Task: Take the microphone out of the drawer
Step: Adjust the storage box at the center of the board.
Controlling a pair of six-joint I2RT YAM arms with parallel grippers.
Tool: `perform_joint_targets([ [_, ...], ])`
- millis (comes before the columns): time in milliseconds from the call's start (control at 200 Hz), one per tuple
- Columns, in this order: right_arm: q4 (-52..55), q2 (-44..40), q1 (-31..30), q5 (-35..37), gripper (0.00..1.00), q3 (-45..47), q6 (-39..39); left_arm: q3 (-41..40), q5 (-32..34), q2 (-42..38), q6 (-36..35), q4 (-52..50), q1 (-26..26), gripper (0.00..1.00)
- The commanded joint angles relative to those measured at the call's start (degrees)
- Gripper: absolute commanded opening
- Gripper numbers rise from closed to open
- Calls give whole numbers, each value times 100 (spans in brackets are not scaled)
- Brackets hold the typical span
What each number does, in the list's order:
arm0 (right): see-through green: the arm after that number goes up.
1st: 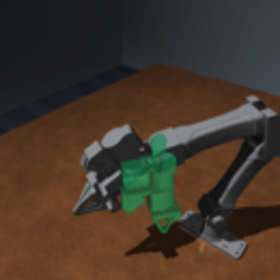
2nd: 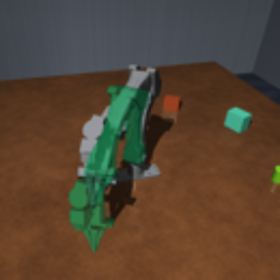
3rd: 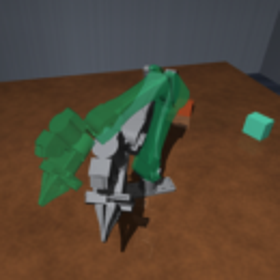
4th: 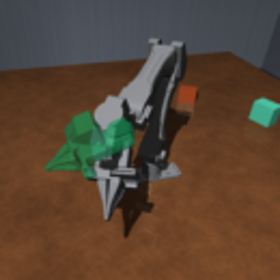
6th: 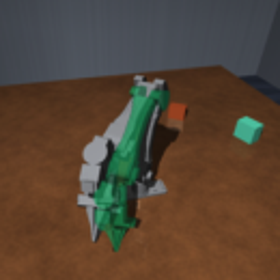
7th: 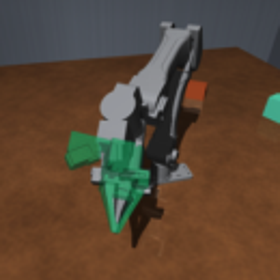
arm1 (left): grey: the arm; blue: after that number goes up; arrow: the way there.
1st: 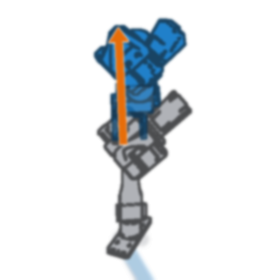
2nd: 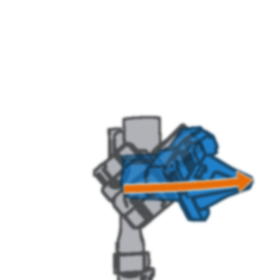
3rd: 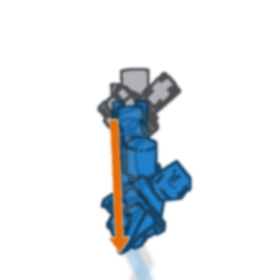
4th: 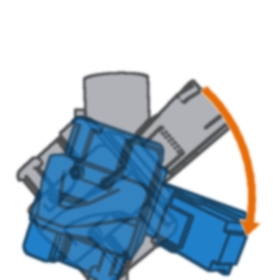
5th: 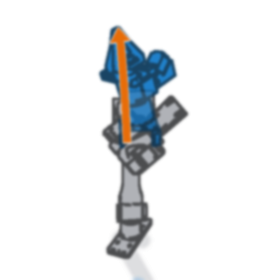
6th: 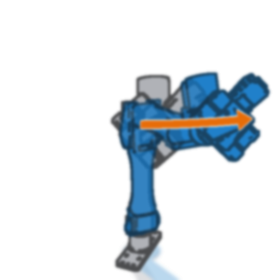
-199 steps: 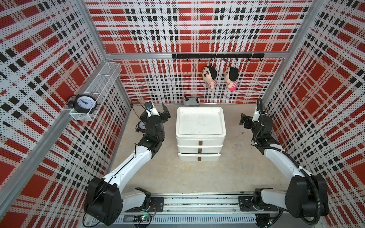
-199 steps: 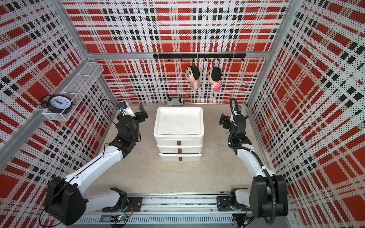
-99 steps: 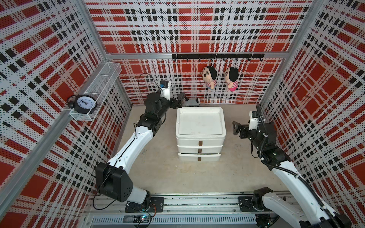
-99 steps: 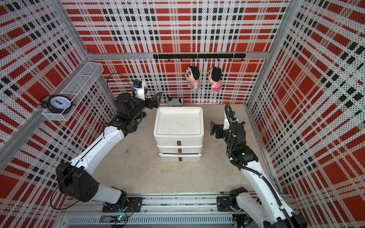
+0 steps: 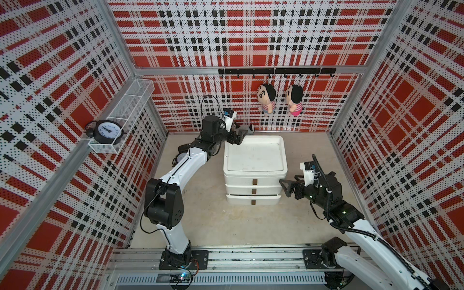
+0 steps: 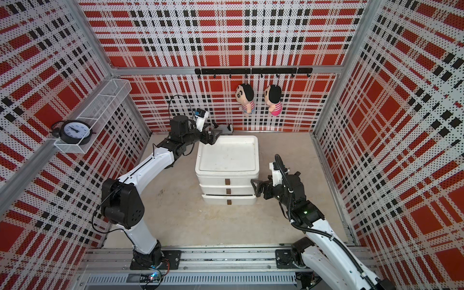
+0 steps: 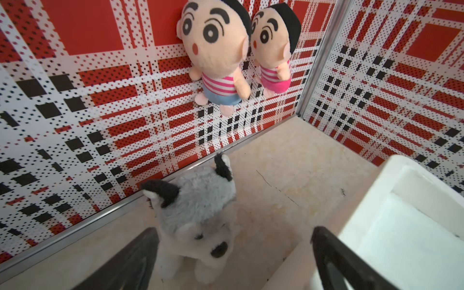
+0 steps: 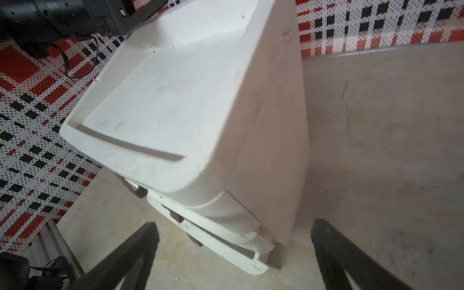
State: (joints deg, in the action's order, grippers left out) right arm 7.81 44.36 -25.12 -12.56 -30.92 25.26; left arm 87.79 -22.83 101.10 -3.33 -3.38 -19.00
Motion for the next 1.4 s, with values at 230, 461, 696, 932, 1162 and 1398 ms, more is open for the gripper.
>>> perform_joint_targets([
  [230,-2151,997,-44,-721,100,372,506,-572,-305,-351,239,269,-76,98],
  [461,-2413,1820,0,-1031,100,-82,-420,-1276,53,-778,944,1103,-7,98],
  [696,-3337,2854,667,-2644,100,-430,-760,-1763,202,-1165,1198,1185,2,98],
  [932,-4151,4267,1172,-4458,100,-1291,-810,-2355,593,-1682,1480,1195,-198,98],
  [1162,-10084,6645,1611,-6702,100,-2540,3456,-2913,1089,-2289,1608,742,-521,98],
  [1398,-10186,8019,1648,-7100,100,-4521,4706,-3290,1274,-2837,1819,667,-566,98],
])
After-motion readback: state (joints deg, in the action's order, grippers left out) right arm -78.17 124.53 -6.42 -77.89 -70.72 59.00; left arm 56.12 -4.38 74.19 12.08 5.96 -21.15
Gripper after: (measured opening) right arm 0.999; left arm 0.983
